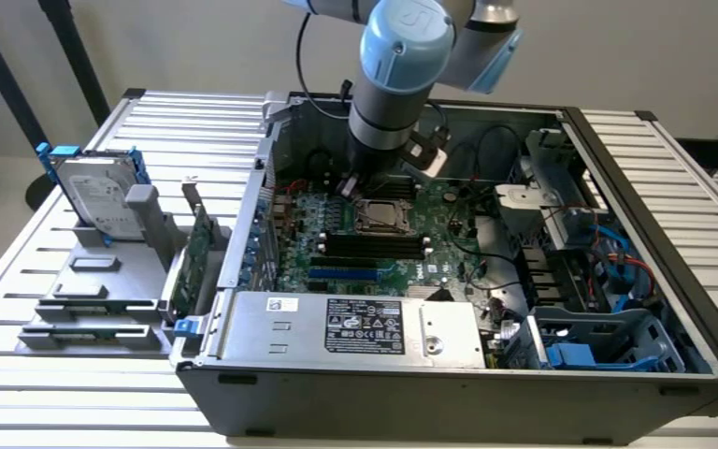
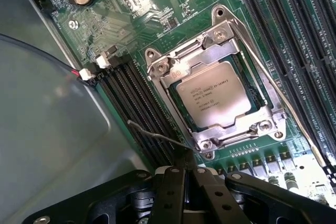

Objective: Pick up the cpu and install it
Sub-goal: 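Install the first cpu locking lever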

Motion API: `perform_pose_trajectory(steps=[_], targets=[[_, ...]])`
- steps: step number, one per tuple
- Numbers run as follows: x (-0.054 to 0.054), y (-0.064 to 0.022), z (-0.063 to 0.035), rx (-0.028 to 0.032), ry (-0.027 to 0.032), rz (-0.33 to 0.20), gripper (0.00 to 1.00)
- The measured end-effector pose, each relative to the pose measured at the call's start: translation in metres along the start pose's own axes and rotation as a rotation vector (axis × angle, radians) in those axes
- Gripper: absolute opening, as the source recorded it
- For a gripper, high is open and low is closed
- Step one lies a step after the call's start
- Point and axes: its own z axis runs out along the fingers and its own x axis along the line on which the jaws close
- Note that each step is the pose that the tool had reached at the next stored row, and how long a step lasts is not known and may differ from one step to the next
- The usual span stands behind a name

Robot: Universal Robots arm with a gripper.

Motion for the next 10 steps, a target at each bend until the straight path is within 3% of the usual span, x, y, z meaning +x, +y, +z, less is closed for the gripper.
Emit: perform_pose_trajectory(steps=[10], targets=[[0.002, 0.005, 0.0018, 0.0021, -0.0013, 0.001, 0.11]])
